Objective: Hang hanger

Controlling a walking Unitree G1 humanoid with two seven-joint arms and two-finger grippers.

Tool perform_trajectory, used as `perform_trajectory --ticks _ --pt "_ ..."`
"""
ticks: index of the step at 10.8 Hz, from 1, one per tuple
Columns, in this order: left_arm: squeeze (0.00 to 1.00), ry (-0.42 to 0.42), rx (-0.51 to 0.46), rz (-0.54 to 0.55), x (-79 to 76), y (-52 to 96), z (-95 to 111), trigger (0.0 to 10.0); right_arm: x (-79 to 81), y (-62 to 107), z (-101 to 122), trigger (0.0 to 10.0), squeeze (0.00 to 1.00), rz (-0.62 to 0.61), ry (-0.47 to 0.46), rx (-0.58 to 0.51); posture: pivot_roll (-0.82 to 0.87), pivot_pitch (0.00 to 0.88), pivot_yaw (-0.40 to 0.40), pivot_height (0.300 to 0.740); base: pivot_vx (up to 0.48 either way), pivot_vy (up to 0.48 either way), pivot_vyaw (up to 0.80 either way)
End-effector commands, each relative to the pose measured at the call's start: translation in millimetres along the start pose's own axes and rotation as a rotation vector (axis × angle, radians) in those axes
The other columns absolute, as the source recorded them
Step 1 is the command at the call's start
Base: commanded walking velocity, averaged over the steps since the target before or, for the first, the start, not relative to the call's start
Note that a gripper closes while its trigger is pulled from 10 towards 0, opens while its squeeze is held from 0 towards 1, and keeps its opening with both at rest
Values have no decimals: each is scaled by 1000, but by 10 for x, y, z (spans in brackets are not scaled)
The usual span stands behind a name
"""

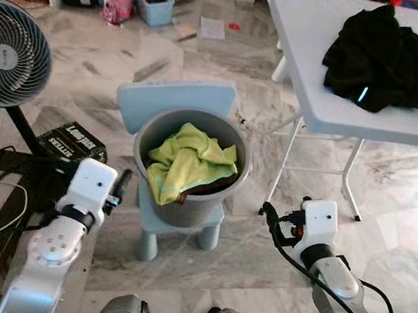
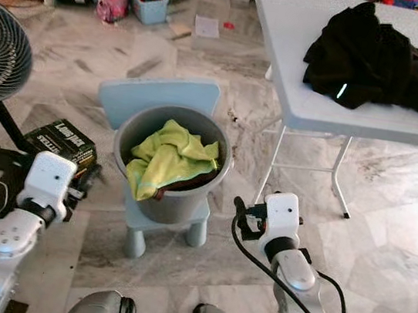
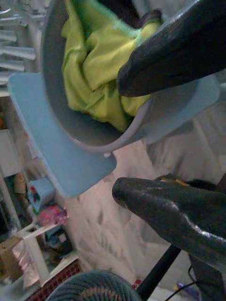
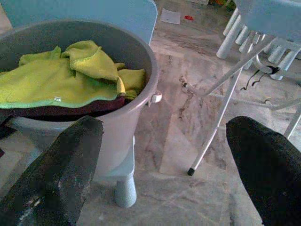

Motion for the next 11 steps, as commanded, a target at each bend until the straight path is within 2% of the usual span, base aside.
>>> perform_trajectory --ticks 1,2,5,8,9,11 --pt "0 -23 63 -57 -57 -27 -101 10000 -47 -1 5 10000 0 -15 16 3 -17 124 -39 740 0 0 0" --pt "0 -61 120 -100 -61 -56 -208 10000 -52 3 8 10000 0 -12 20 5 -20 129 -41 740 0 0 0" --pt "0 -225 191 -303 -46 -228 -370 10000 -110 105 2 10000 0 -11 48 26 -66 171 -53 740 0 0 0" --pt "0 -341 143 -367 -31 -437 -341 10000 -148 255 -14 10000 0 -6 70 56 -124 215 -75 740 0 0 0" --pt "1000 -326 127 -360 21 -492 -325 10000 -151 298 11 10000 0 -4 73 57 -147 230 -80 740 0 0 0" --pt "1000 -403 103 -413 60 -576 -292 10000 -193 398 8 10000 0 -7 89 81 -170 256 -88 740 0 0 0"
Point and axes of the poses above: a point about 5 cm out from each wrist's last joint towards the gripper, its own y axis pointing back from the gripper into the wrist, its own z axis along the axis of the wrist's last joint, x = y × z, the point moved 2 cm from there along -y, pointing out of the wrist towards the gripper, and after that the axes turned 1 degree about y, right-handed, at the moved point
